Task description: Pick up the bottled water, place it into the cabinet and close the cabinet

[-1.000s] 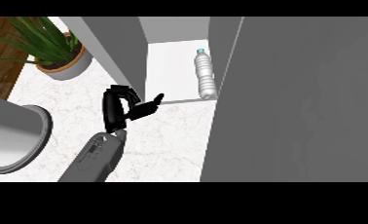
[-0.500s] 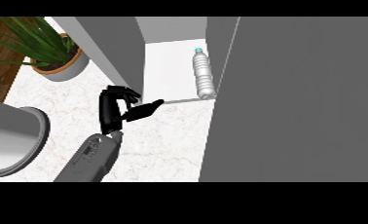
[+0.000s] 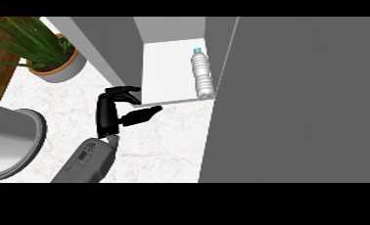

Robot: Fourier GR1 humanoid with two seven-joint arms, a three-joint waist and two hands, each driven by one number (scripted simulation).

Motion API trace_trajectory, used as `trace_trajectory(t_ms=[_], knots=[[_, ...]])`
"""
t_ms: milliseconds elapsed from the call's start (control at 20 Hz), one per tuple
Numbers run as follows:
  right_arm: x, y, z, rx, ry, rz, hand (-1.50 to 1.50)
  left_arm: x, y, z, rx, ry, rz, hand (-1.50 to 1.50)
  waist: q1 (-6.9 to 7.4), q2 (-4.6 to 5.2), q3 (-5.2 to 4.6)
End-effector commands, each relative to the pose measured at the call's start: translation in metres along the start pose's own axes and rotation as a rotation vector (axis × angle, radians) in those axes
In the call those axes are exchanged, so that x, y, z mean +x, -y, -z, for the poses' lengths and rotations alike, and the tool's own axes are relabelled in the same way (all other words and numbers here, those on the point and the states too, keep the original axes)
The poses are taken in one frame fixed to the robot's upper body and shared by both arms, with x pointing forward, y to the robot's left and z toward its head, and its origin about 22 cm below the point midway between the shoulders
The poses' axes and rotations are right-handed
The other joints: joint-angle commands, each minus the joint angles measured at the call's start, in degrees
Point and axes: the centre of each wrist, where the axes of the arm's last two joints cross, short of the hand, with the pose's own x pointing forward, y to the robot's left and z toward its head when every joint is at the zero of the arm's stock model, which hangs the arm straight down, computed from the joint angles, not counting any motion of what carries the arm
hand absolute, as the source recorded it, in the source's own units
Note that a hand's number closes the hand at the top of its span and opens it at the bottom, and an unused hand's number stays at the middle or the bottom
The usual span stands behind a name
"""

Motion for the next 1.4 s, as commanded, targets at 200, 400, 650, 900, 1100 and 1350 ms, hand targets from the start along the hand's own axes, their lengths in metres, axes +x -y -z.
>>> trace_trajectory(t_ms=[200, 400, 650, 900, 1100, 1350], knots=[[0.004, -0.001, 0.0, 0.026, 0.007, -0.008, -1.5, 0.099, 0.06, 0.037, -0.284, 0.171, -0.348, -1.5, -2.04, 0.13, -0.71], [-0.001, 0.002, 0.0, 0.019, -0.008, -0.015, -1.5, 0.108, 0.065, 0.029, -0.314, 0.165, -0.454, -1.5, -0.73, -0.01, -0.6], [-0.001, 0.003, 0.0, -0.005, -0.007, -0.034, -1.5, 0.103, 0.058, 0.028, -0.369, 0.156, -0.511, -1.5, 1.13, -0.2, -0.64], [0.009, 0.004, -0.001, -0.034, -0.012, -0.062, -1.5, 0.113, 0.076, 0.01, -0.445, 0.146, -0.582, 1.5, 4.71, -0.49, -0.58], [0.014, 0.0, -0.015, 0.028, -0.014, -0.134, -1.5, 0.094, 0.045, 0.015, -0.463, 0.123, -0.607, 1.5, 5.63, -0.59, -0.5], [0.027, -0.003, -0.016, 0.164, -0.112, -0.18, 1.5, 0.072, 0.018, -0.013, -0.472, 0.101, -0.57, 1.5, 6.25, -0.67, -0.56]])
